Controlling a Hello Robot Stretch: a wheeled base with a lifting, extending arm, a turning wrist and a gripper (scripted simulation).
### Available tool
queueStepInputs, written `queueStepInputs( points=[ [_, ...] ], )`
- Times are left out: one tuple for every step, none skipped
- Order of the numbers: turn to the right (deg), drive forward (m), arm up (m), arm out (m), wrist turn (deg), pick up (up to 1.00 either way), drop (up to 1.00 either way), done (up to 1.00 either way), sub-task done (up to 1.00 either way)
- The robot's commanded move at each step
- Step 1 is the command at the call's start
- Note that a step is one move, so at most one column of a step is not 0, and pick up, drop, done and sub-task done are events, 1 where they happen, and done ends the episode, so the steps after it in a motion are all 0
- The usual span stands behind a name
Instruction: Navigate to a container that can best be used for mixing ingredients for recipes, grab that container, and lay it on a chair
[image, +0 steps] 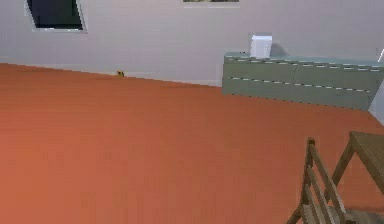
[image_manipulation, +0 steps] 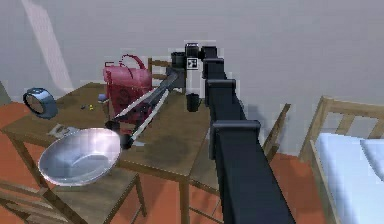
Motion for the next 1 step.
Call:
queueStepInputs(
  points=[
    [0.0, 0.0, 0.0, -0.44, 0.0, 0.0, 0.0, 0.0, 0.0]
  ],
)
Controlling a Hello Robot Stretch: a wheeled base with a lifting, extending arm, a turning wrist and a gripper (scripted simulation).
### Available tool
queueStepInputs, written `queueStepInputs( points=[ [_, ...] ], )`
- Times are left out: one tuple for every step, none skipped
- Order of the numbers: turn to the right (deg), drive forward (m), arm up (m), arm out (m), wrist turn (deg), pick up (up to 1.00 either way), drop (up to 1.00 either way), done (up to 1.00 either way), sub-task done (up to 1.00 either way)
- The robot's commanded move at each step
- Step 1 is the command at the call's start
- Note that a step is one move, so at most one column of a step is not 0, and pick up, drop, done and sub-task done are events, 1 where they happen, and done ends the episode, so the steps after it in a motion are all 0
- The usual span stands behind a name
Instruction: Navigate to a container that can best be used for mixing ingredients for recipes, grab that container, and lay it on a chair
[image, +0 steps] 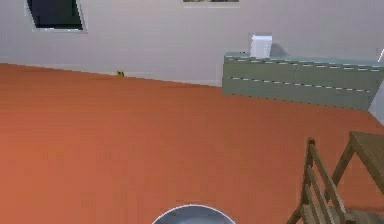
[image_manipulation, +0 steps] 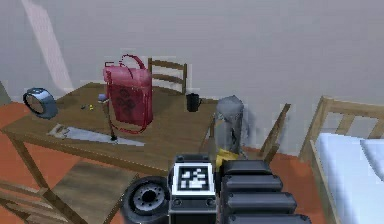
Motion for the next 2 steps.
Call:
queueStepInputs(
  points=[
    [-42.0, 0.0, 0.0, 0.0, 0.0, 0.0, 0.0, 0.0, 0.0],
    [0.0, 0.2, 0.0, 0.0, 0.0, 0.0, 0.0, 0.0, 0.0]
  ],
)
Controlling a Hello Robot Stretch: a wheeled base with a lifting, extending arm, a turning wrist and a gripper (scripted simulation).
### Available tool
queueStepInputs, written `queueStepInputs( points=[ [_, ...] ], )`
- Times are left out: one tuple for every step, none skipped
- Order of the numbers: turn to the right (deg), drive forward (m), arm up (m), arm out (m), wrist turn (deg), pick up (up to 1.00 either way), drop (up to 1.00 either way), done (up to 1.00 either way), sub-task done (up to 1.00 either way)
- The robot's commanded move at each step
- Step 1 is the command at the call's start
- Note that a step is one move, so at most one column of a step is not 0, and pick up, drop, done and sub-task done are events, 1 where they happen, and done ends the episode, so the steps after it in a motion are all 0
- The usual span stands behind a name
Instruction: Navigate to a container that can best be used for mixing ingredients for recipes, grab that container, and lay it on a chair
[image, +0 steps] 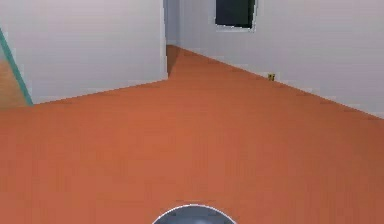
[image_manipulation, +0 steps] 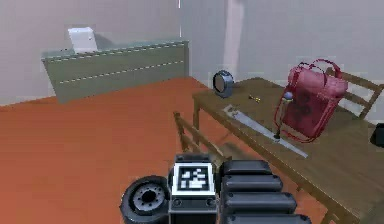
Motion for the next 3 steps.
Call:
queueStepInputs(
  points=[
    [45.0, 0.0, 0.0, 0.0, 0.0, 0.0, 0.0, 0.0, 0.0],
    [3.0, 0.0, 0.0, 0.0, 0.0, 0.0, 0.0, 0.0, 0.0],
    [0.0, 0.2, 0.0, 0.0, 0.0, 0.0, 0.0, 0.0, 0.0]
  ],
)
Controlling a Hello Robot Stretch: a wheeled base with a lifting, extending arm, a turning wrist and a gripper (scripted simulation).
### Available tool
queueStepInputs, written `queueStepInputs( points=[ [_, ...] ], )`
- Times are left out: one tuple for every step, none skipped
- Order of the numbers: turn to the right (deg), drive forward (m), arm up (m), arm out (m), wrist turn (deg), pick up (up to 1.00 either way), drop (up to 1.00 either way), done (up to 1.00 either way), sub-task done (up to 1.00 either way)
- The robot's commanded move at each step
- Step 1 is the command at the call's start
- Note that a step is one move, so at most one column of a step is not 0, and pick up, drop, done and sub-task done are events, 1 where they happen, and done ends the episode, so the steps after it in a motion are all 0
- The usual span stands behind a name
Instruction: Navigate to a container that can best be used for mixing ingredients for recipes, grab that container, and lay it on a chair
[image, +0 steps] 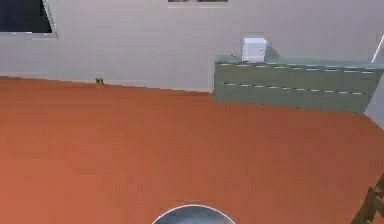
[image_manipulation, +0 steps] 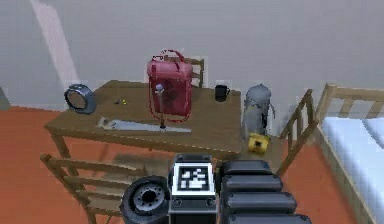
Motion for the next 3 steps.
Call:
queueStepInputs(
  points=[
    [-45.0, 0.0, 0.0, 0.0, 0.0, 0.0, 0.0, 0.0, 0.0],
    [-45.0, 0.0, 0.0, 0.0, 0.0, 0.0, 0.0, 0.0, 0.0],
    [-3.0, 0.0, 0.0, 0.0, 0.0, 0.0, 0.0, 0.0, 0.0]
  ],
)
